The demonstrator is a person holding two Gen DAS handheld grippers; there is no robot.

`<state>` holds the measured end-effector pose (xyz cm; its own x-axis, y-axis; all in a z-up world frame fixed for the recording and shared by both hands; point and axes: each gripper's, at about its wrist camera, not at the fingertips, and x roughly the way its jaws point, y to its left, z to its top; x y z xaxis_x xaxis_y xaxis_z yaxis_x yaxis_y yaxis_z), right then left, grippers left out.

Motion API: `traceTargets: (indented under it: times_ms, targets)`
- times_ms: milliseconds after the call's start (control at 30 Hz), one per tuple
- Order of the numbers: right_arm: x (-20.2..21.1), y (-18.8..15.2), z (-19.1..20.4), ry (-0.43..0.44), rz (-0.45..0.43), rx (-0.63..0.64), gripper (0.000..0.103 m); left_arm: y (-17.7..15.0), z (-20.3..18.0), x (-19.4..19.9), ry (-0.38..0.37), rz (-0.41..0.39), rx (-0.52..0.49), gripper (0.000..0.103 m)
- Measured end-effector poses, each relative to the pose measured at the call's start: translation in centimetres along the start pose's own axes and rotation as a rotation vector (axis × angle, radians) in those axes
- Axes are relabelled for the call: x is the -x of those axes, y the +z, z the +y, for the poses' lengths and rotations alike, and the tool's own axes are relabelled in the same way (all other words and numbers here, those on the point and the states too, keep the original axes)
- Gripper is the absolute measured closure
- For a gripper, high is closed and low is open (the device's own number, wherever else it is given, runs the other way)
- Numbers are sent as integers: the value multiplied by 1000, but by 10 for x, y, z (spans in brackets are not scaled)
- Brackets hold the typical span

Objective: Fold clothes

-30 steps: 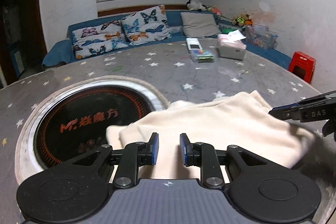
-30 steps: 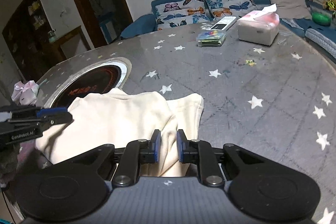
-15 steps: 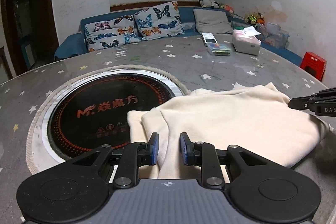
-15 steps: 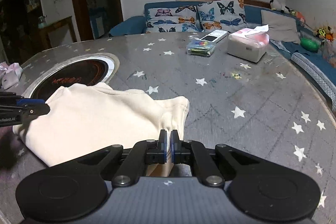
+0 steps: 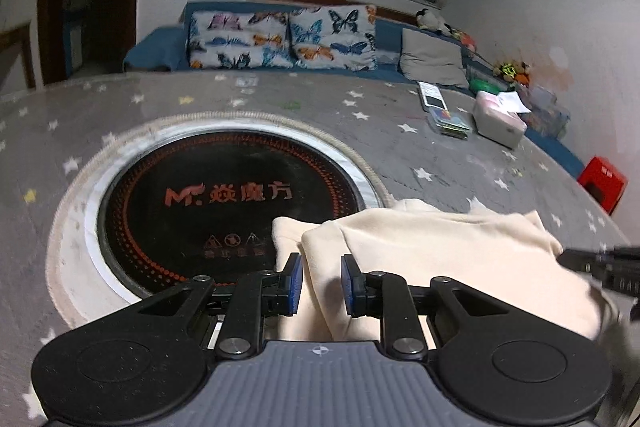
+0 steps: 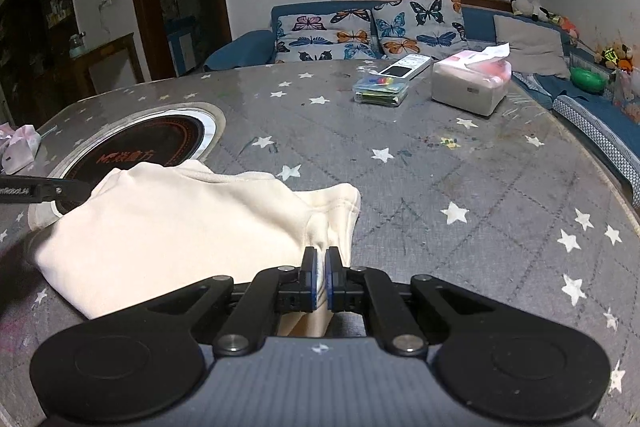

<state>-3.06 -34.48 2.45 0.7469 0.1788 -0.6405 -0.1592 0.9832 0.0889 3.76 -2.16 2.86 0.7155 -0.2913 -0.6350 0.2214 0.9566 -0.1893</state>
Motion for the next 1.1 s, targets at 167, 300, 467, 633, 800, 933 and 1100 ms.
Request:
traceTargets:
  times_ms: [167,300,467,633,800,933,1100]
  targets:
    - [0,0,0,0,0,2,99,-1,-2,-15,11,34,3,81]
    - [0,0,1,-3,0,9,99,-1,-1,-17,5,25,5,96]
    - [1,-1,5,-26,-6,37,99,-2,-8,-8,59,-36,-35,99]
    - [1,-3,14,-71,-12,92,99,-2,-11,-5,119,-62,-82,99]
    - [-1,-1,15,-77,-3,117,99,-8,-11,-15,136,-30,-100,99]
    - [7,9,10,-42,-3,88,98,-1,-12,-10,117,-32,-105,95]
    - [14,27,17,-1,-46,118,98,9,-22,-6,77,-47,-109,95]
